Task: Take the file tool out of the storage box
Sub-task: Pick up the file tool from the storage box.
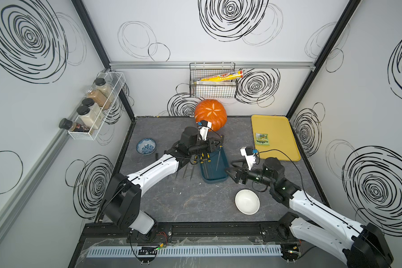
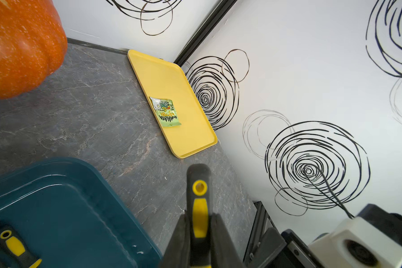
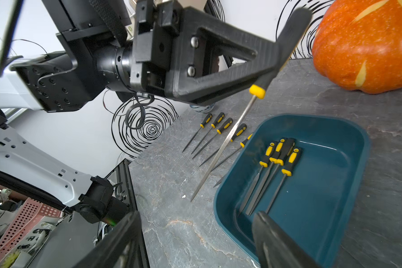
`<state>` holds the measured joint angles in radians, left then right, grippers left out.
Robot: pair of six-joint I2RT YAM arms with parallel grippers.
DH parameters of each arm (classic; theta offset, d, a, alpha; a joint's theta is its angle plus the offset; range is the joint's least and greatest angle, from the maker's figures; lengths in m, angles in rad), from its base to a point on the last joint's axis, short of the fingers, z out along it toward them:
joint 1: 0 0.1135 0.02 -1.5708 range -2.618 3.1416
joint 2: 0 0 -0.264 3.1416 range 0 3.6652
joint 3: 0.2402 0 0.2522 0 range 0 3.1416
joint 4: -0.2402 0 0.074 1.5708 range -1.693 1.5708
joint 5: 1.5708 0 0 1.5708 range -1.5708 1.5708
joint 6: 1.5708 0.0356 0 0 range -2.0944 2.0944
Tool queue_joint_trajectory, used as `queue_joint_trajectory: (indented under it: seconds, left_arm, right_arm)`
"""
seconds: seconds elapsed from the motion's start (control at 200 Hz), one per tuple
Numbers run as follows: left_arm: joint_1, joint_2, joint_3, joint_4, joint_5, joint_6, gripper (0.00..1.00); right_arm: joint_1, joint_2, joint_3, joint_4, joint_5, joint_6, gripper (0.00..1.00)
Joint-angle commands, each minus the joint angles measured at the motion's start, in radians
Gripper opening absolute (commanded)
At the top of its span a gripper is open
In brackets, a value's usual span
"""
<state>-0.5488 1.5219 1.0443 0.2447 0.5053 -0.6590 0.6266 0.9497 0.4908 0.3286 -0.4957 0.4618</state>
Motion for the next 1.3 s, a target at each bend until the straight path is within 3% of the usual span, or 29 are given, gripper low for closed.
queue_joint_trajectory:
  seconds: [0.0,0.38,0.456,0.501,0.721,0.956,1.031,1.091,1.181,1.247,1.297]
  left_arm:
    - [0.003,-0.031,-0.038,0.126,0.025,-0.021,0.00]
    - [0.003,-0.088,-0.108,0.179,0.018,-0.024,0.00]
    - [0.003,-0.089,-0.110,0.168,0.008,-0.018,0.00]
    - [0.004,-0.082,-0.108,0.164,0.009,-0.015,0.00]
    - [0.005,-0.059,-0.116,0.191,0.022,-0.023,0.00]
    - [0.005,-0.064,-0.122,0.208,0.032,-0.022,0.02]
    - [0.007,-0.056,-0.123,0.224,0.049,-0.031,0.10]
    - [0.007,-0.053,-0.125,0.237,0.056,-0.040,0.24]
    - [0.009,-0.056,-0.127,0.231,0.040,-0.033,0.57]
    - [0.010,-0.064,-0.127,0.210,0.017,-0.020,0.97]
    - [0.011,-0.077,-0.136,0.207,-0.007,-0.013,0.99]
  right_arm:
    - [-0.002,0.062,0.057,0.030,-0.009,0.011,0.75]
    - [-0.002,0.297,0.158,0.109,-0.102,0.086,0.55]
    - [-0.002,0.318,0.161,0.135,-0.117,0.088,0.41]
    - [-0.002,0.331,0.163,0.147,-0.131,0.094,0.25]
    - [-0.002,0.354,0.154,0.161,-0.138,0.096,0.00]
    - [-0.002,0.346,0.166,0.107,-0.107,0.066,0.00]
    - [-0.001,0.360,0.168,0.113,-0.126,0.072,0.00]
    - [-0.002,0.376,0.176,0.110,-0.143,0.074,0.00]
    - [-0.001,0.384,0.191,0.072,-0.134,0.048,0.00]
    - [-0.002,0.380,0.203,0.031,-0.108,0.031,0.00]
    - [-0.002,0.374,0.213,-0.010,-0.080,-0.006,0.00]
